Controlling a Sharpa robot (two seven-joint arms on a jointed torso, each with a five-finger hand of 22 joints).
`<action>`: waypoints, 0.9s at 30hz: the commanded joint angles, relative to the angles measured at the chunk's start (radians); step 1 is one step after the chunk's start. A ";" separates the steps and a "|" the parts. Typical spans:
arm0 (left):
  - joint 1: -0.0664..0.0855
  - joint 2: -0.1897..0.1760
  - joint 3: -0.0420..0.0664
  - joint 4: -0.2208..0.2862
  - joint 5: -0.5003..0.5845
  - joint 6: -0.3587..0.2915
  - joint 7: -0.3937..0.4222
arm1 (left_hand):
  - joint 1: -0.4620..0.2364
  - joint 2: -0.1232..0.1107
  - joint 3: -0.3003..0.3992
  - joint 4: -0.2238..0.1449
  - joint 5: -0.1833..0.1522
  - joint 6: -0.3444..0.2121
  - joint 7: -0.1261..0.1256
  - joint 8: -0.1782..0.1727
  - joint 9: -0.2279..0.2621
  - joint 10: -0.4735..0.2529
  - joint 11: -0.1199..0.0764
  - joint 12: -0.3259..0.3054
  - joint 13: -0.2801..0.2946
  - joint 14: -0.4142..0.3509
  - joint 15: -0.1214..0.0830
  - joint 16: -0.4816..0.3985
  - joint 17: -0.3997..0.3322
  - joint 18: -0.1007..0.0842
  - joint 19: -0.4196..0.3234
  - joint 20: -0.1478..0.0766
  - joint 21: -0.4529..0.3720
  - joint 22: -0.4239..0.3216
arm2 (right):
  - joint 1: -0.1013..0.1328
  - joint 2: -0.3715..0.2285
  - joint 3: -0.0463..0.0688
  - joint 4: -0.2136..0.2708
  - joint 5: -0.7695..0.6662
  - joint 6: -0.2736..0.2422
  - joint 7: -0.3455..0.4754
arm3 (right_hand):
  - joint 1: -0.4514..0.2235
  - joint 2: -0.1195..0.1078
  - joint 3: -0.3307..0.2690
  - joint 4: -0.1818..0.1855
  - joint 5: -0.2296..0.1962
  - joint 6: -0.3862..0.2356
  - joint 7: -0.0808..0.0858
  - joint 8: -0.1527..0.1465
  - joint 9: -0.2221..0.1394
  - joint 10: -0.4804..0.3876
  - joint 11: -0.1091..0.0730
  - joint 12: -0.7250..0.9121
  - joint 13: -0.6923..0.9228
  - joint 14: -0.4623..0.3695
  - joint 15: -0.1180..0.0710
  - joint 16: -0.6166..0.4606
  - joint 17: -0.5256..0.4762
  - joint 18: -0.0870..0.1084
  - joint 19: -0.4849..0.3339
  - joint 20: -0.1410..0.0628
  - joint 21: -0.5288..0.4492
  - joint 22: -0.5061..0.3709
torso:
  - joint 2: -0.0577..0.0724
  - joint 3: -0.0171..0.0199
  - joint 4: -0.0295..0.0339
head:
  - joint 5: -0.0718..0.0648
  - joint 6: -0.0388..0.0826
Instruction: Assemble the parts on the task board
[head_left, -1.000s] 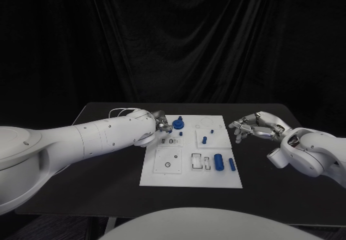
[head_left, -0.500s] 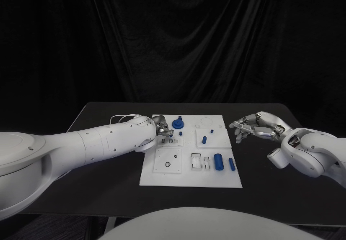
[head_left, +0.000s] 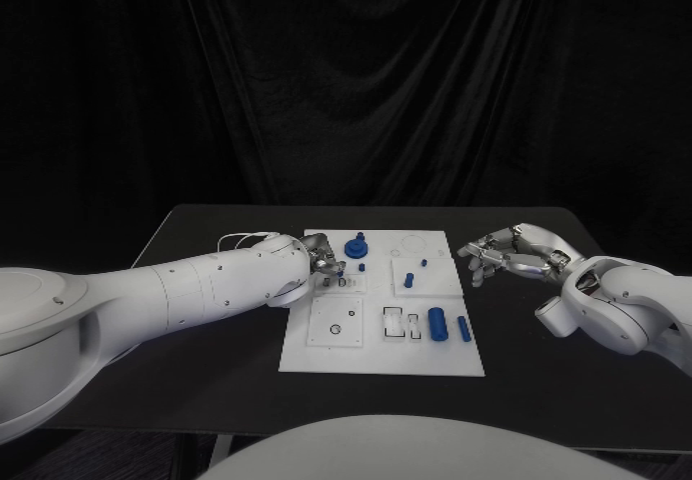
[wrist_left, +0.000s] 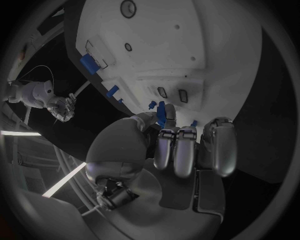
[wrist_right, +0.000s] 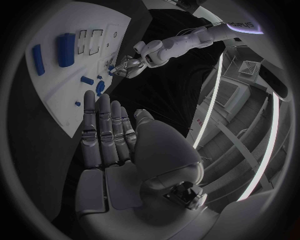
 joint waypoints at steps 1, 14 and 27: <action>-0.004 0.001 0.001 0.001 0.006 0.004 0.006 | -0.006 0.000 0.000 0.006 -0.008 0.002 -0.005 0.005 0.001 0.102 -0.006 0.003 0.263 0.104 -0.008 0.003 0.263 0.006 -0.007 0.003 -0.005 0.194 | -0.003 0.000 0.001 0.001 -0.003 0.010 -0.010 | 0.009 -0.004 0.006 0.000 -0.003 -0.004 0.005 -0.005 -0.001 -0.004 0.000 -0.006 -0.002 -0.007 -0.001 -0.005 -0.001 0.007 -0.007 -0.001 -0.004 -0.001 | 0.000 0.0001 0.0000 | 0.000 0.000; -0.013 0.003 0.001 -0.004 0.006 0.009 0.013 | -0.005 0.000 -0.003 0.011 -0.017 0.003 -0.005 0.005 0.001 0.102 -0.006 0.003 0.263 0.104 -0.008 0.003 0.263 0.006 -0.007 0.003 -0.006 0.194 | -0.003 0.003 0.001 -0.002 -0.003 0.019 -0.014 | 0.009 -0.004 0.006 0.000 -0.003 -0.004 0.005 -0.005 -0.001 -0.004 0.000 -0.006 -0.002 -0.007 -0.001 -0.005 -0.001 0.007 -0.007 -0.001 -0.004 -0.001 | 0.000 -0.0002 0.0000 | 0.000 0.000; -0.026 0.003 0.001 -0.008 0.006 0.019 0.012 | -0.005 0.001 -0.005 0.013 -0.020 0.003 -0.005 0.005 0.001 0.102 -0.006 0.003 0.263 0.104 -0.008 0.003 0.263 0.006 -0.007 0.003 -0.007 0.194 | -0.003 0.002 0.001 -0.003 -0.003 0.026 -0.018 | 0.007 -0.004 0.006 0.001 -0.004 -0.003 0.005 -0.004 -0.001 -0.004 0.000 -0.006 -0.002 -0.007 0.000 -0.005 -0.002 0.007 -0.007 -0.001 -0.004 -0.001 | 0.000 0.0000 -0.0002 | 0.001 0.000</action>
